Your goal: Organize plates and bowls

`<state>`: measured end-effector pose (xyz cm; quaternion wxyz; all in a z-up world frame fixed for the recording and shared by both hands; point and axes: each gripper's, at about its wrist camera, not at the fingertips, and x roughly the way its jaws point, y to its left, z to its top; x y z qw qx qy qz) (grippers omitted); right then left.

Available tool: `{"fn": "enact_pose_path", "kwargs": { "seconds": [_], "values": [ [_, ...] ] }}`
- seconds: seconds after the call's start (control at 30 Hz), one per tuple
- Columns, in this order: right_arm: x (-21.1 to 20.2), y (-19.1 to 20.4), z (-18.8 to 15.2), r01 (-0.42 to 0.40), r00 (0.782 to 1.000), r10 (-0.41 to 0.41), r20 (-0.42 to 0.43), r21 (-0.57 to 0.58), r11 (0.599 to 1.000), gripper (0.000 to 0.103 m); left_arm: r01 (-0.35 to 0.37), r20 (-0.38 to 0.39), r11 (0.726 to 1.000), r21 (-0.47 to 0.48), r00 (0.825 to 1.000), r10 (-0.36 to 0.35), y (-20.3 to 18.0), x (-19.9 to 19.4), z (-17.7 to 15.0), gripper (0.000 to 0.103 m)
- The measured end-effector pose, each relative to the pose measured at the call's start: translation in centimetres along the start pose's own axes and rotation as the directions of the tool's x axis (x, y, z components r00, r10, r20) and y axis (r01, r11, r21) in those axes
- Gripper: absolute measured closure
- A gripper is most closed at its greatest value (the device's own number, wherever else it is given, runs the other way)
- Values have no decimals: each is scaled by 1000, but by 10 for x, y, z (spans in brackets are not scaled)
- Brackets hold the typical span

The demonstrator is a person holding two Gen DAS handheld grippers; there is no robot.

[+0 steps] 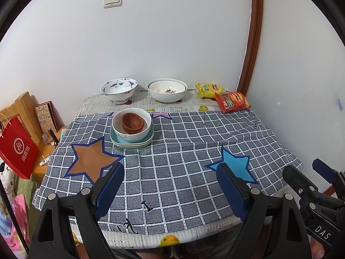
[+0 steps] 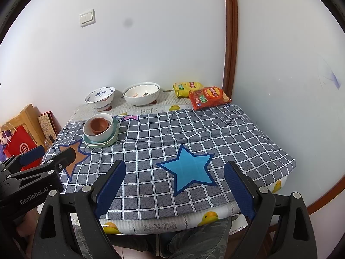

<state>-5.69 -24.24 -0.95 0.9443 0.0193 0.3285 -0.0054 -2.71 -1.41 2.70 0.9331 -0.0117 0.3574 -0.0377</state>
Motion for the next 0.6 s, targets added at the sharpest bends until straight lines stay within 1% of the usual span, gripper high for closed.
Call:
{"fn": "enact_pose_path", "kwargs": {
  "seconds": [0.6],
  "values": [
    [-4, 3, -1, 0, 1000, 0, 12, -4, 1000, 12, -7, 5, 1000, -2, 1000, 7, 1, 0, 1, 16]
  ]
}}
